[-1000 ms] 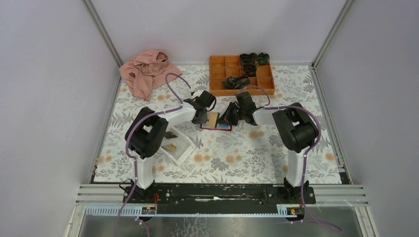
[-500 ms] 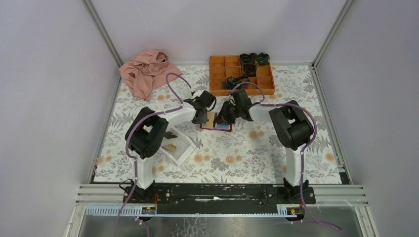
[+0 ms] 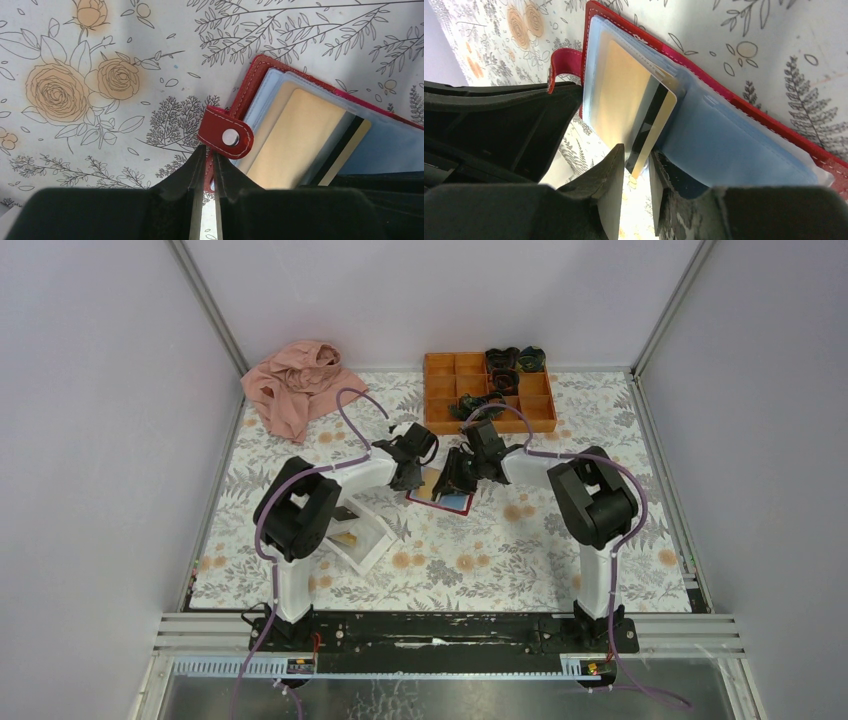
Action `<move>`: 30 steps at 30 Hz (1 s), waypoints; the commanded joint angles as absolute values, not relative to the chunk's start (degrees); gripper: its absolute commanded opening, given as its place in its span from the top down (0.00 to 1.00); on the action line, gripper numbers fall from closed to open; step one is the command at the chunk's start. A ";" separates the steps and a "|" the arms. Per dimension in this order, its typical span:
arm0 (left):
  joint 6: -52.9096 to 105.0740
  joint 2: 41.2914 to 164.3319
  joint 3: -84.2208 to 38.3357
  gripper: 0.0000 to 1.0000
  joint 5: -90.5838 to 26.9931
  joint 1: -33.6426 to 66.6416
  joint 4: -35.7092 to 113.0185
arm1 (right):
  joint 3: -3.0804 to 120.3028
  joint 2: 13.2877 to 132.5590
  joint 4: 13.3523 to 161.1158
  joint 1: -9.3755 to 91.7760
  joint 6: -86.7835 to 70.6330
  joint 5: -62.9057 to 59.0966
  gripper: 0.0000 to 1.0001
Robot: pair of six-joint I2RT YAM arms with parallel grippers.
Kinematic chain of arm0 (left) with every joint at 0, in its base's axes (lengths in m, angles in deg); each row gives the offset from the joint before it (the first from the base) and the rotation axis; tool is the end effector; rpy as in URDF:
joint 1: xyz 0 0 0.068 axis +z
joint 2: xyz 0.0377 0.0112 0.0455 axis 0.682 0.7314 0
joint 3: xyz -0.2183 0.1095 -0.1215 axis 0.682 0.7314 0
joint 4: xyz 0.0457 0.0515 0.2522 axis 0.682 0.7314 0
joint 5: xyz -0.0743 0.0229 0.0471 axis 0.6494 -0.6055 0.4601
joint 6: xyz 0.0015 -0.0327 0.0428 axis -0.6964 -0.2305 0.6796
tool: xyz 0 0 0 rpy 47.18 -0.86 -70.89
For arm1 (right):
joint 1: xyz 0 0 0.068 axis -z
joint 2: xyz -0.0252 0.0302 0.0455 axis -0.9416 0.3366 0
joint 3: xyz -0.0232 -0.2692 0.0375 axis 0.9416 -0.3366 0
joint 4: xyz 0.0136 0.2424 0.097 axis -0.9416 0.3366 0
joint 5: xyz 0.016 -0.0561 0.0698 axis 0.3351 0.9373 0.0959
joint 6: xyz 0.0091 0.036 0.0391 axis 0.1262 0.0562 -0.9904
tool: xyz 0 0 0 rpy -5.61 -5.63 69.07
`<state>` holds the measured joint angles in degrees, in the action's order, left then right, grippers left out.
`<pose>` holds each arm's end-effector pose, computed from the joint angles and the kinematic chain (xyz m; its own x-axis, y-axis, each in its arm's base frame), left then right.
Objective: Put the credit cards into the card holder
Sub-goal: Insert the credit card into the card holder.
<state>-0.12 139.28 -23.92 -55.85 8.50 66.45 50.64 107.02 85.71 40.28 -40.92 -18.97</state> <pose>0.3299 -0.2149 0.1543 -0.8620 -0.1230 -0.4917 -0.1014 0.9923 -0.0706 0.3518 0.2207 0.1350 -0.9331 0.1301 -0.3353 -0.1403 0.7269 0.6723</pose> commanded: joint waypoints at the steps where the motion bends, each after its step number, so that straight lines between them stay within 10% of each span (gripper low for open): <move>1: -0.21 142.48 -22.60 0.83 -52.21 7.49 64.81 | 50.31 104.65 93.78 39.56 -37.83 -13.81 0.68; 19: -0.34 142.19 -21.78 0.83 -51.09 7.40 64.06 | 49.89 98.32 93.56 39.65 -34.60 -9.36 0.60; 30: -0.88 142.05 -21.72 0.83 -50.91 7.09 63.93 | 52.64 102.03 97.52 39.87 -32.47 -7.02 0.95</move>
